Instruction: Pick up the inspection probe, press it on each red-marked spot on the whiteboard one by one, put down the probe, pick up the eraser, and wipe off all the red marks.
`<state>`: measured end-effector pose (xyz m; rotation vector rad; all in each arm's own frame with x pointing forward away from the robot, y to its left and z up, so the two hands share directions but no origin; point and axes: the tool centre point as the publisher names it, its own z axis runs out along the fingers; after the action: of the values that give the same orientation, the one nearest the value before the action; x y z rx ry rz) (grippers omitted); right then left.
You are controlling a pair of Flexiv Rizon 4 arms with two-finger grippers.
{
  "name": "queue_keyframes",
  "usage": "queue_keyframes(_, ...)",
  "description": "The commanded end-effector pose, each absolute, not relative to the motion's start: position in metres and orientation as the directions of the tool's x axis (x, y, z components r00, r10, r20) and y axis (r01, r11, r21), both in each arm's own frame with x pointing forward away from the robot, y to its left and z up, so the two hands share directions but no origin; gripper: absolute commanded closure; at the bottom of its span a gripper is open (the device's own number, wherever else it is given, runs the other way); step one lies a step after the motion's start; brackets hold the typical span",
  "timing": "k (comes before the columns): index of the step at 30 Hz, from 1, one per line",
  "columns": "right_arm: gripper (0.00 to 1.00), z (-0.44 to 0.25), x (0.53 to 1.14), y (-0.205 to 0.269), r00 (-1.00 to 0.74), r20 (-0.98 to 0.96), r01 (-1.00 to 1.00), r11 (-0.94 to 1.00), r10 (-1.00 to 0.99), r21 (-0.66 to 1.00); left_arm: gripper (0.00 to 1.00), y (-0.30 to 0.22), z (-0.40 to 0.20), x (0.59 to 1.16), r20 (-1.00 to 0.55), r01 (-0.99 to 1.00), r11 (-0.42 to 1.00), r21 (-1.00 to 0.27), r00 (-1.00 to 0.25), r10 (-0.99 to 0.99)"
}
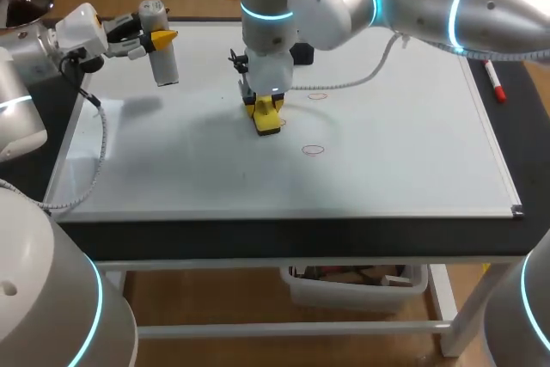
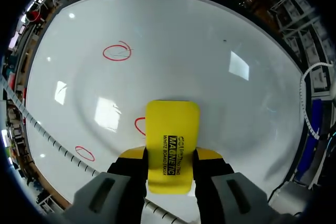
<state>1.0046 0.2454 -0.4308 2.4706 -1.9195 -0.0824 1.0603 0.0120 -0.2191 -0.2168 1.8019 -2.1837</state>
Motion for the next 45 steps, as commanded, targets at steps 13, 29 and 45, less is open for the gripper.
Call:
queue_keyframes(13, 1.00, -0.438, 1.000, 0.215, 0.219, -0.001, -0.974, -0.219, -0.976, 0.051, 1.00, 0.011, -0.219, 1.060, -0.076, 0.138, -0.168, -0.976, -0.942, -0.327)
queue_keyframes(29, 1.00, -0.431, 0.991, 0.186, 0.180, 0.024, -0.983, -0.179, -0.983, 0.045, 1.00, 0.011, -0.219, 1.060, -0.076, 0.138, -0.168, -0.976, -0.942, -0.327)
queue_keyframes(45, 1.00, -0.393, 0.997, 0.168, 0.206, 0.048, -0.978, -0.206, -0.977, 0.022, 1.00, 0.011, -0.219, 1.060, -0.076, 0.138, -0.168, -0.976, -0.942, -0.327)
